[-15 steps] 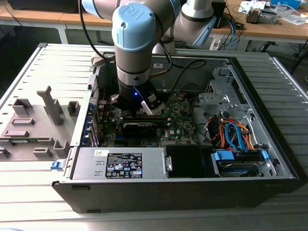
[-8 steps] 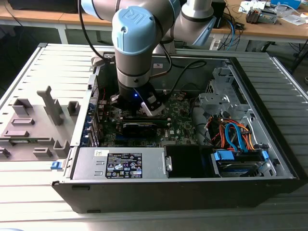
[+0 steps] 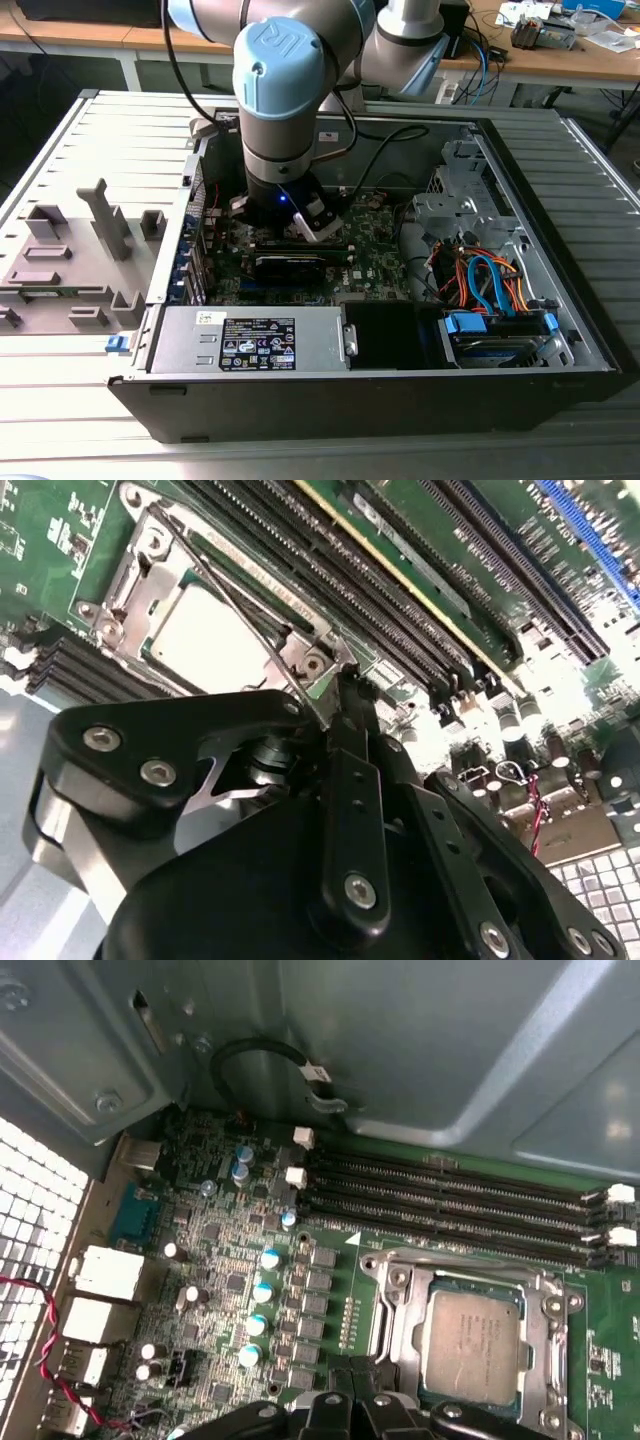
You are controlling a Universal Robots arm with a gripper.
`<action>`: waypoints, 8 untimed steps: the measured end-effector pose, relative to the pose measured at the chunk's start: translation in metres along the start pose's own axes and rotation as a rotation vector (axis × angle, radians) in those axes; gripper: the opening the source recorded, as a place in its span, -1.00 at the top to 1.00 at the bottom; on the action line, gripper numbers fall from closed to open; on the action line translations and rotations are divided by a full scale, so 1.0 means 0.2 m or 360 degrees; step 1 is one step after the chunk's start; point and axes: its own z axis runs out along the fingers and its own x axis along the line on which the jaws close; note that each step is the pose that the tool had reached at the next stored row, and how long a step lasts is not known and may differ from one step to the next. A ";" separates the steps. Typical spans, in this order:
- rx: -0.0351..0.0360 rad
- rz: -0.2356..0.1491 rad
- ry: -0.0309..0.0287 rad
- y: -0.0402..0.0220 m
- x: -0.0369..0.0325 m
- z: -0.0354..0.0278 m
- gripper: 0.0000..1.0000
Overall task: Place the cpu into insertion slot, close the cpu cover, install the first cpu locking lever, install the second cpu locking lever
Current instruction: 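Install the second cpu locking lever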
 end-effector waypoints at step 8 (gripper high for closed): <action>0.0000 0.0000 0.00003 0.076 -0.009 -0.284 0.78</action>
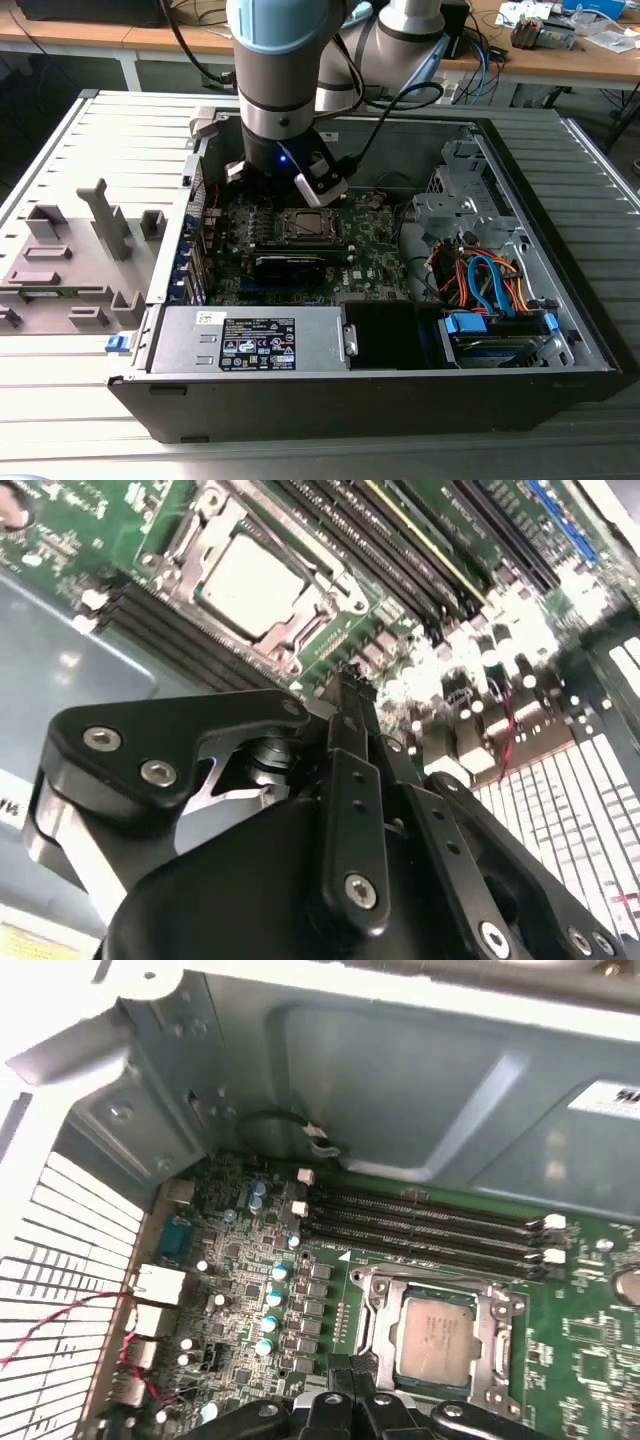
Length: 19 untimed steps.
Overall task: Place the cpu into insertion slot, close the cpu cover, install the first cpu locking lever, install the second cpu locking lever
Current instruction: 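Install the second cpu locking lever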
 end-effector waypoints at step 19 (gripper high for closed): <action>0.0123 0.0010 0.00309 -0.039 -0.168 -0.001 0.78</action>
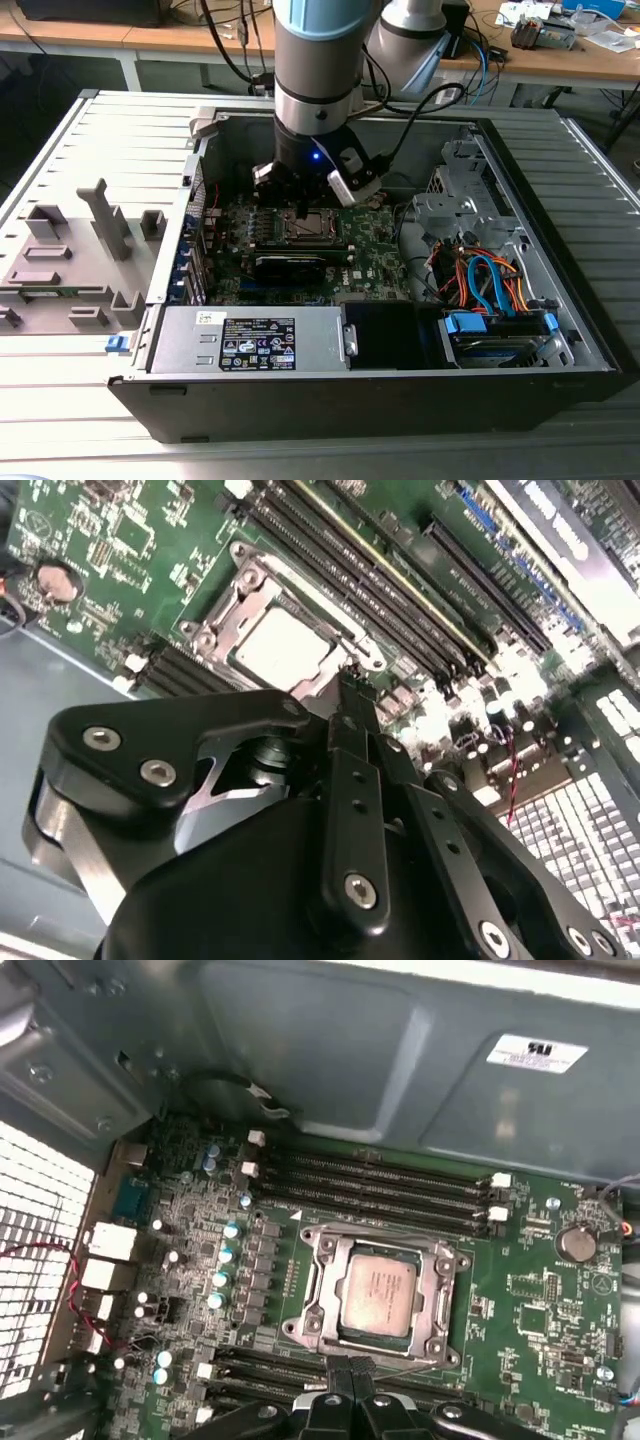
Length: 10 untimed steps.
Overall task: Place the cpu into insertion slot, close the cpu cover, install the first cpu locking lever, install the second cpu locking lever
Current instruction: 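Install the second cpu locking lever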
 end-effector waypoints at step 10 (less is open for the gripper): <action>0.0000 0.0000 0.00000 -0.006 0.021 0.037 0.78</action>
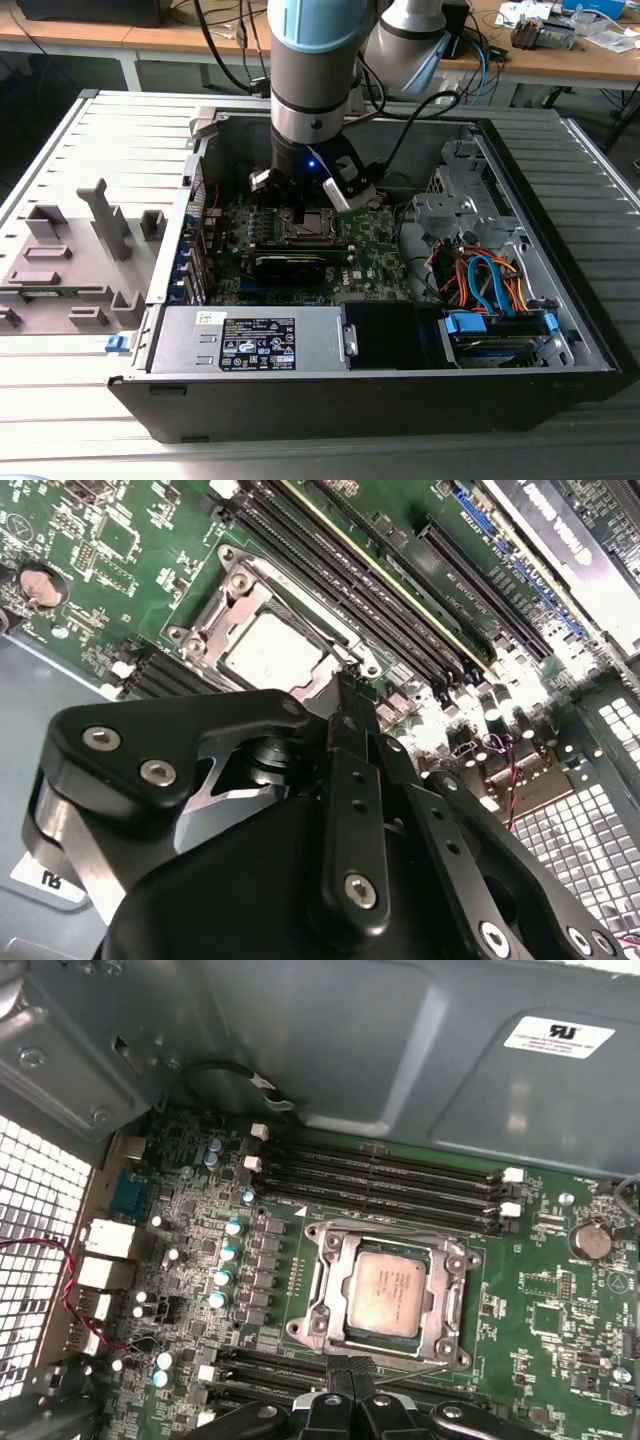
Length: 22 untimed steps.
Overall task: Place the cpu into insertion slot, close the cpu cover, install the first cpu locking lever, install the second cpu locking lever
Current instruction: 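Install the second cpu locking lever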
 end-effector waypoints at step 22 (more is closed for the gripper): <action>0.0000 0.0000 0.00001 -0.057 0.062 0.107 0.78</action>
